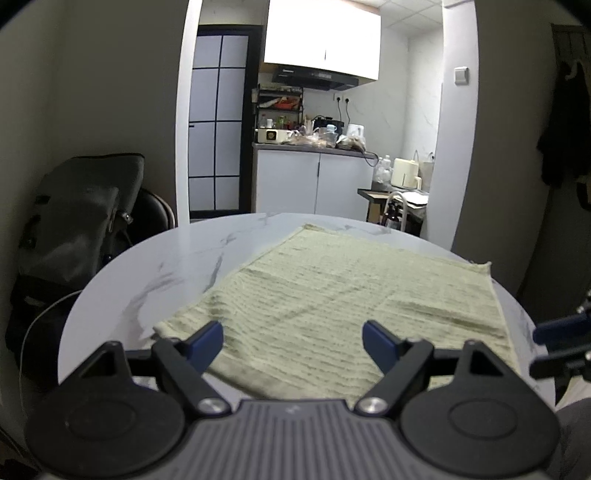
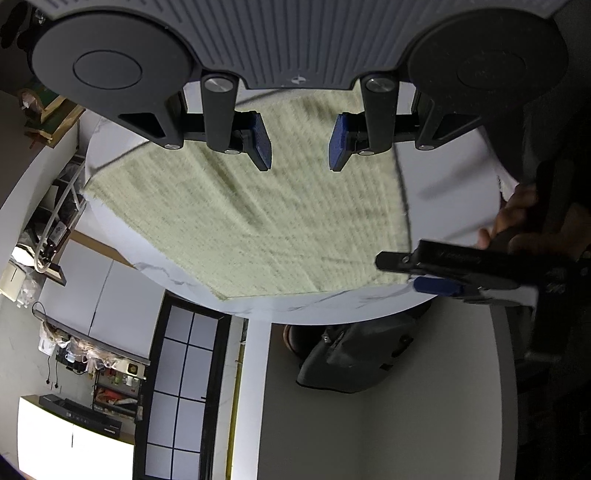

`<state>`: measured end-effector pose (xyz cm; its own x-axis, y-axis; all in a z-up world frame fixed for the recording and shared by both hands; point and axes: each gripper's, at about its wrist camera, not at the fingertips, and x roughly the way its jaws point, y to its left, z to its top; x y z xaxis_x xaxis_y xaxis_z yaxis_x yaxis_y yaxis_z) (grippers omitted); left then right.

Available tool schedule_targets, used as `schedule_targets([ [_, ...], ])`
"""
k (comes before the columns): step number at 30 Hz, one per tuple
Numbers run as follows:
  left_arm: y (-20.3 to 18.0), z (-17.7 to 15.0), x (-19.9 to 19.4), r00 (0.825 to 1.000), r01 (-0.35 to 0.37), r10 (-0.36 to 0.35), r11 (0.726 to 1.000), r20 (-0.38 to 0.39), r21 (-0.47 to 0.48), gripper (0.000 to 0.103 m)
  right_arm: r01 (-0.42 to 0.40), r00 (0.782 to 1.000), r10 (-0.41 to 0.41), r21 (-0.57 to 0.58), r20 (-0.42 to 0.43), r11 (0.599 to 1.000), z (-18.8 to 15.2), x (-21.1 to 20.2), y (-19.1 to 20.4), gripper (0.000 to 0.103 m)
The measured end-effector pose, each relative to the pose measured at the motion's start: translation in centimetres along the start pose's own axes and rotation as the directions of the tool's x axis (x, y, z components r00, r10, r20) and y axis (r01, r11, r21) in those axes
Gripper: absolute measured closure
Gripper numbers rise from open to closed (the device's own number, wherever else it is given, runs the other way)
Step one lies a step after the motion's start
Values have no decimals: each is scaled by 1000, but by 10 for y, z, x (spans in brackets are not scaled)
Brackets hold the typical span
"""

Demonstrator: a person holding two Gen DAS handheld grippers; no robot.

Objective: Fold towel
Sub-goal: 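Move both grippers to the corners of one towel edge, then close the right gripper on a corner of the towel edge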

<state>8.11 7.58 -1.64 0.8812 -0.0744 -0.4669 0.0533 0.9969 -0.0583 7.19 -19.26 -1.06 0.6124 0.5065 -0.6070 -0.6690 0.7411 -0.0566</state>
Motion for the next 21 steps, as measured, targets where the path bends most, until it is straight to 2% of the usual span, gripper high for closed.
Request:
schedule_targets([
  [9, 6, -3, -2, 1000, -5, 5, 1000, -18, 14, 20, 2, 1000, -3, -30, -20, 1000, -19, 1, 15, 64],
  [11, 11, -5, -3, 1000, -3, 4, 1000, -25, 19, 21, 9, 1000, -10, -44, -24, 999, -20, 1, 17, 62],
  [14, 19, -6, -5, 1000, -4, 5, 1000, -30, 22, 23, 12, 1000, -14, -57, -24, 998, -24, -2, 19, 53],
  [17, 23, -7, -7, 999, 11, -9, 998, -41, 63, 26, 13, 1000, -14, -73, -19, 997, -27, -7, 22, 52],
  [21, 25, -9, -6, 999, 5, 0, 996, -54, 91, 28, -28, 1000, 28, -104, -8, 994, -32, -12, 30, 52],
])
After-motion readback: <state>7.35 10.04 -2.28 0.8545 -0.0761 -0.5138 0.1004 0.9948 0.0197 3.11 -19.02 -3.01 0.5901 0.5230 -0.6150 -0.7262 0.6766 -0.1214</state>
